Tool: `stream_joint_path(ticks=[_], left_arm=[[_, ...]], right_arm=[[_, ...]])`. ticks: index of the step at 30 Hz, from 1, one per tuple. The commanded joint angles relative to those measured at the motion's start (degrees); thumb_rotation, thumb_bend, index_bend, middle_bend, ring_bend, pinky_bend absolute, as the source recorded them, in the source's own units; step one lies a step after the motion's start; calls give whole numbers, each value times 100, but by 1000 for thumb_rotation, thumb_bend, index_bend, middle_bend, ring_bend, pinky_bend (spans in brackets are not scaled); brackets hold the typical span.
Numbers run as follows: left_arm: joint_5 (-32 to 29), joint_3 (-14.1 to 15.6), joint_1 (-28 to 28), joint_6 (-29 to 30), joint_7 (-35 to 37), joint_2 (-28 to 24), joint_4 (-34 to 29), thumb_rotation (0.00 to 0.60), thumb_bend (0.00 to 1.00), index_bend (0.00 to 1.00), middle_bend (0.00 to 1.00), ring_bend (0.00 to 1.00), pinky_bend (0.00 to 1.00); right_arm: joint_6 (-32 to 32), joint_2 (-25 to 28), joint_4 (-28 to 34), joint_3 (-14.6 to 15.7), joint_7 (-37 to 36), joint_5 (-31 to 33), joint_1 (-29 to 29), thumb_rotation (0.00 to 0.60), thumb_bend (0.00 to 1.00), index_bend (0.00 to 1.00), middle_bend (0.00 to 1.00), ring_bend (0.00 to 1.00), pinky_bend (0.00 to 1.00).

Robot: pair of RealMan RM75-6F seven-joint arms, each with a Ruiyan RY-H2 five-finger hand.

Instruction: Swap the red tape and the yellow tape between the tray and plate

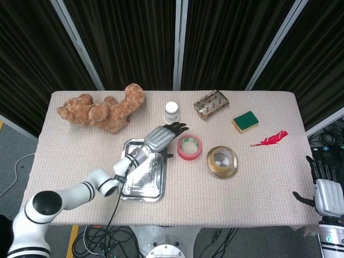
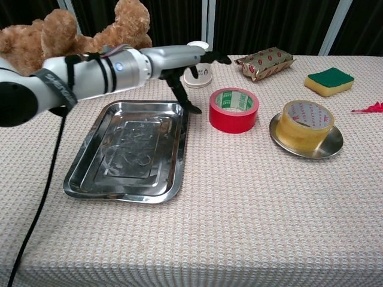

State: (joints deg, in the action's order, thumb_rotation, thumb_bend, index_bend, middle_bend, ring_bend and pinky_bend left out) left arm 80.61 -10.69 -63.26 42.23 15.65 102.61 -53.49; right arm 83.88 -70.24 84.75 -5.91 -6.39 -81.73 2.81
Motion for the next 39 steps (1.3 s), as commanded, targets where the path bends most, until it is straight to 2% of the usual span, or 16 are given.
stream_joint_path(ticks=[1,4,9,12,18,24,30,39], left_arm=[[-579,163,959,676,-928,-904,-1085,600,137,20,0,0,215],[-978,363,1716,1349,-1570,-1461,-1978,600,135,21,4,0,202],[-1112,795,2766,2483,-2100,-1991,-2998,600,123,26,31,0,187],[-1031,987,3211,2961,-2168,-2163,-3356,600,122,29,34,0,187],[-756,1175,3859,3717,-2163,-2317,-3637,600,121,32,45,0,186],[-581,1214,4234,4053,-2165,-2442,-3694,600,120,35,45,0,186],[-479,1161,4519,4237,-1956,-2465,-3636,600,120,37,50,0,186],[-516,1096,4681,3868,-1440,-2324,-3203,600,121,38,50,0,155]], right_arm=[[-183,9,111,11,144,-16,123,600,0,0,0,0,0],[-426,36,283,-36,397,-8,322,600,0,0,0,0,0],[-1193,140,713,-220,734,106,905,600,0,0,0,0,0],[-1701,152,897,-362,957,304,1285,600,0,0,0,0,0],[-2477,-26,1054,-543,1556,780,1934,600,0,0,0,0,0],[-3033,-323,1098,-590,2206,1389,2459,600,0,0,0,0,0],[-3242,-578,1092,-486,2752,1954,2772,600,0,0,12,0,0],[-3190,-948,870,-382,2901,2284,2990,600,0,0,70,0,0]])
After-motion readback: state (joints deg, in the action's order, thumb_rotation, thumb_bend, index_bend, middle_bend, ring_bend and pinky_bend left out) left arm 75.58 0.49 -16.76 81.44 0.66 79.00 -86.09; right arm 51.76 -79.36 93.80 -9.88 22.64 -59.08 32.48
